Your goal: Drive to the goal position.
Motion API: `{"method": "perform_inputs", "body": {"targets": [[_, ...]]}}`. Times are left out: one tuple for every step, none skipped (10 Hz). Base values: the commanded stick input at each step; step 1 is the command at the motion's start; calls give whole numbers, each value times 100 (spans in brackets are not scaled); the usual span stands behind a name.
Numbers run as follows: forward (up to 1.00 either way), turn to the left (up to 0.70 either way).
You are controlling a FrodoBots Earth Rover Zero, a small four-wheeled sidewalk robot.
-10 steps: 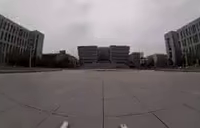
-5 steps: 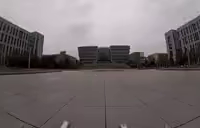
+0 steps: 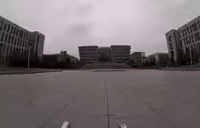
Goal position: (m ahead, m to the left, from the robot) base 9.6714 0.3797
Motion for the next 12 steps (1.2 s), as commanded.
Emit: {"method": "perform_inputs", "body": {"targets": [[70,0],[70,0],[70,0],[70,0],[70,0],[70,0],[70,0],[70,0],[70,0],[70,0],[70,-2],[70,-2]]}}
